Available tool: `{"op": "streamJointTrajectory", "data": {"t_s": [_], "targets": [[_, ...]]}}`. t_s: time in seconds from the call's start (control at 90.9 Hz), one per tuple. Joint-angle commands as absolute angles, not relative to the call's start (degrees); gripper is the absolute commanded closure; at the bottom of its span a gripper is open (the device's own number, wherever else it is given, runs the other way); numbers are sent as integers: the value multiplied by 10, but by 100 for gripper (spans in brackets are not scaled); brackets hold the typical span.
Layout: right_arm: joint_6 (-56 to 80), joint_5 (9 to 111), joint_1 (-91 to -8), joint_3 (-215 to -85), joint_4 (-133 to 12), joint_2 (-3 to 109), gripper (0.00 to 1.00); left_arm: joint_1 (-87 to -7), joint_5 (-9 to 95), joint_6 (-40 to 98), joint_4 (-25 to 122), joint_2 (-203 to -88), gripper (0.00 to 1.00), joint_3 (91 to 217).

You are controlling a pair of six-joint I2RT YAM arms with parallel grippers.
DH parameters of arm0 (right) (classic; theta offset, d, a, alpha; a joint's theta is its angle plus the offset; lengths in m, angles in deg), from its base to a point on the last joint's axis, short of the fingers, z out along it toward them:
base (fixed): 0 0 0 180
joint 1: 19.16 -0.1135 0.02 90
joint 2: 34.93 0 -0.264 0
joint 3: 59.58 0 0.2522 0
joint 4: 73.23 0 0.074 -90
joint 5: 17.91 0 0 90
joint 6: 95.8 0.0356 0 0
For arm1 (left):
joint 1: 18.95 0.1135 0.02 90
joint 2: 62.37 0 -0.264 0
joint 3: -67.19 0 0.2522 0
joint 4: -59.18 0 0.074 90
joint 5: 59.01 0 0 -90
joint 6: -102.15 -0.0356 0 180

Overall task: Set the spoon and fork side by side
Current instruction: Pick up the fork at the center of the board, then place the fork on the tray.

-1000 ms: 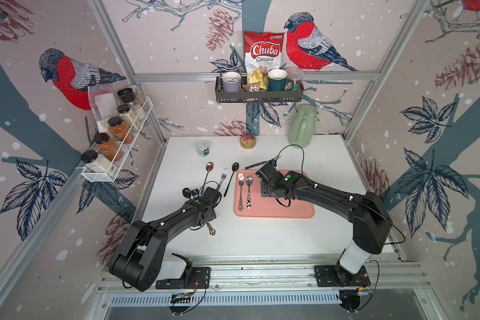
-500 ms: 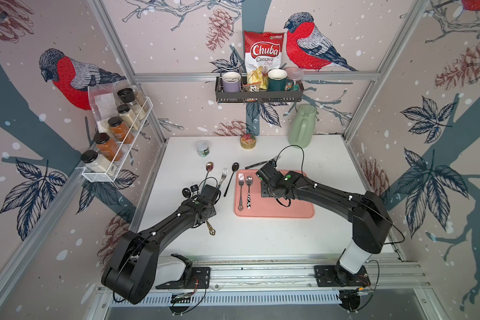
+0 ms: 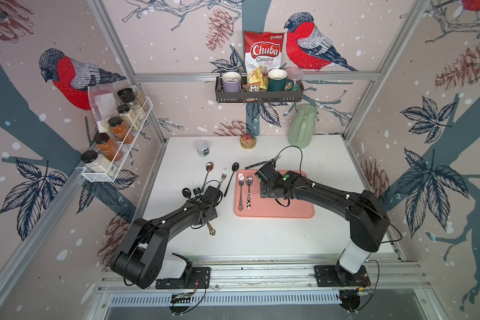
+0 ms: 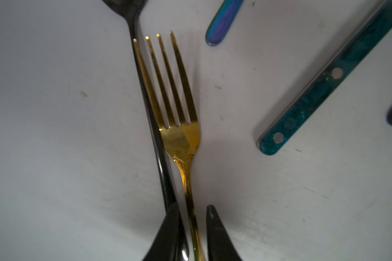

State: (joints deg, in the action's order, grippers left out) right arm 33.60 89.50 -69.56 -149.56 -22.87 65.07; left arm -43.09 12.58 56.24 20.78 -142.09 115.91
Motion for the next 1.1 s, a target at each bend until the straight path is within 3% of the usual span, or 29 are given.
{"op": "streamJointTrajectory", "data": {"t_s": [0.0, 0.187, 0.33, 0.759, 1.089], "targets": [[345, 889, -694, -1500, -219, 655, 43, -432, 143, 561, 233, -1439, 83, 1153], [345, 887, -694, -1499, -219, 659, 43, -431, 147, 557, 238, -1464, 87, 1153], [343, 886, -694, -1498, -220, 658, 43, -433, 160, 549, 242, -1459, 100, 1155], [340, 863, -638, -1423, -253, 594, 43, -539, 79, 547, 52, -1343, 100, 1294], [361, 816, -559, -1302, -348, 510, 44, -625, 68, 545, 12, -1536, 100, 1555]]}}
